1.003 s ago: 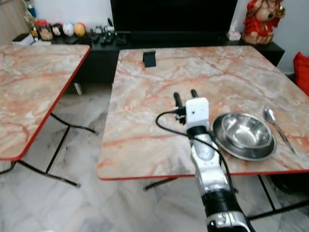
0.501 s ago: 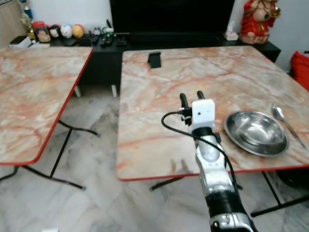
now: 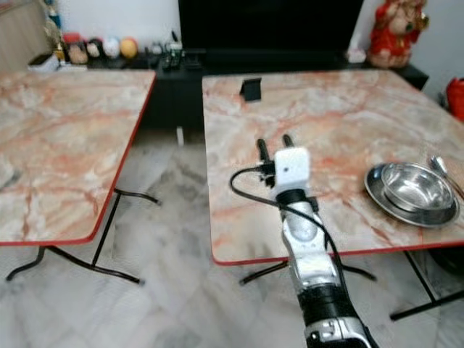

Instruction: Setting the table

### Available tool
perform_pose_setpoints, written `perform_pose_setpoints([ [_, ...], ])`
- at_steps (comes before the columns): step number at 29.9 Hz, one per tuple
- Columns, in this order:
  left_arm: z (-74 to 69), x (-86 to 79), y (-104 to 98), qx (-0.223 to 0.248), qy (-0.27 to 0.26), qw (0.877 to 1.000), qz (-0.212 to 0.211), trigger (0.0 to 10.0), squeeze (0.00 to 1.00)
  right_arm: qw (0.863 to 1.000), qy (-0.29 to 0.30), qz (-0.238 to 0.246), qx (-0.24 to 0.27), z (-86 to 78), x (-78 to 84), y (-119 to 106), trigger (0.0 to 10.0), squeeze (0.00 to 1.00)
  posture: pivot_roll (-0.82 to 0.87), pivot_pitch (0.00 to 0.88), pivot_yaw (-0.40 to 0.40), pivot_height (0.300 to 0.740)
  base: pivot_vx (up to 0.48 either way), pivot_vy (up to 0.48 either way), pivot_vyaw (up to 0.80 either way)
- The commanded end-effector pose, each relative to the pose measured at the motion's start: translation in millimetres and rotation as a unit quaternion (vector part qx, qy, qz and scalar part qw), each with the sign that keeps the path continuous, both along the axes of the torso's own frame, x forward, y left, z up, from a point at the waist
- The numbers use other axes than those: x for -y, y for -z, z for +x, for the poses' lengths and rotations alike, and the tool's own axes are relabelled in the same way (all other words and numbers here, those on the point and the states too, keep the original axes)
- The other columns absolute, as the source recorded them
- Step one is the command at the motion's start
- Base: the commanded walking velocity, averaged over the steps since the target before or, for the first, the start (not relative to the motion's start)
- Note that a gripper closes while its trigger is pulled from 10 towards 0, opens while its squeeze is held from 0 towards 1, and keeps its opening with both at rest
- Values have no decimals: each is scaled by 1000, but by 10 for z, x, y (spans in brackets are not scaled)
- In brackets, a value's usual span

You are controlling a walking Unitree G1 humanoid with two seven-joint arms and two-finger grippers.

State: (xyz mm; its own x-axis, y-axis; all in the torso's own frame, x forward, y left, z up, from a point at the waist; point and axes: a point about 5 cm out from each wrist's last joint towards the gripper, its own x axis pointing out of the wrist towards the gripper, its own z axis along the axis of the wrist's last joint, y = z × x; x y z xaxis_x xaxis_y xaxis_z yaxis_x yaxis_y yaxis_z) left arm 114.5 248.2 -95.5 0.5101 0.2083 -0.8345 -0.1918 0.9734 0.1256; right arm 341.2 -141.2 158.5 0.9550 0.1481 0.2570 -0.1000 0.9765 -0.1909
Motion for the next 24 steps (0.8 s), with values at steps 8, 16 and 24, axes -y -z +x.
perform_pose_setpoints([
  [8, -37, 23, 19, -11, 12, 1000, -1, 10000, 0, 1000, 5, 0, 5, -6, 30, -16, 10000, 0, -59, 0, 32, 732, 0, 277, 0],
  [16, -40, 28, 21, -12, 12, 1000, -2, 10000, 0, 1000, 3, -1, 2, -14, 23, -4, 10000, 0, -56, 0, 26, 732, 0, 278, 0],
  [24, -35, 30, 21, -11, 10, 1000, -3, 10000, 0, 1000, 2, -1, 2, -6, 17, -8, 10000, 0, -52, 0, 23, 732, 0, 279, 0],
])
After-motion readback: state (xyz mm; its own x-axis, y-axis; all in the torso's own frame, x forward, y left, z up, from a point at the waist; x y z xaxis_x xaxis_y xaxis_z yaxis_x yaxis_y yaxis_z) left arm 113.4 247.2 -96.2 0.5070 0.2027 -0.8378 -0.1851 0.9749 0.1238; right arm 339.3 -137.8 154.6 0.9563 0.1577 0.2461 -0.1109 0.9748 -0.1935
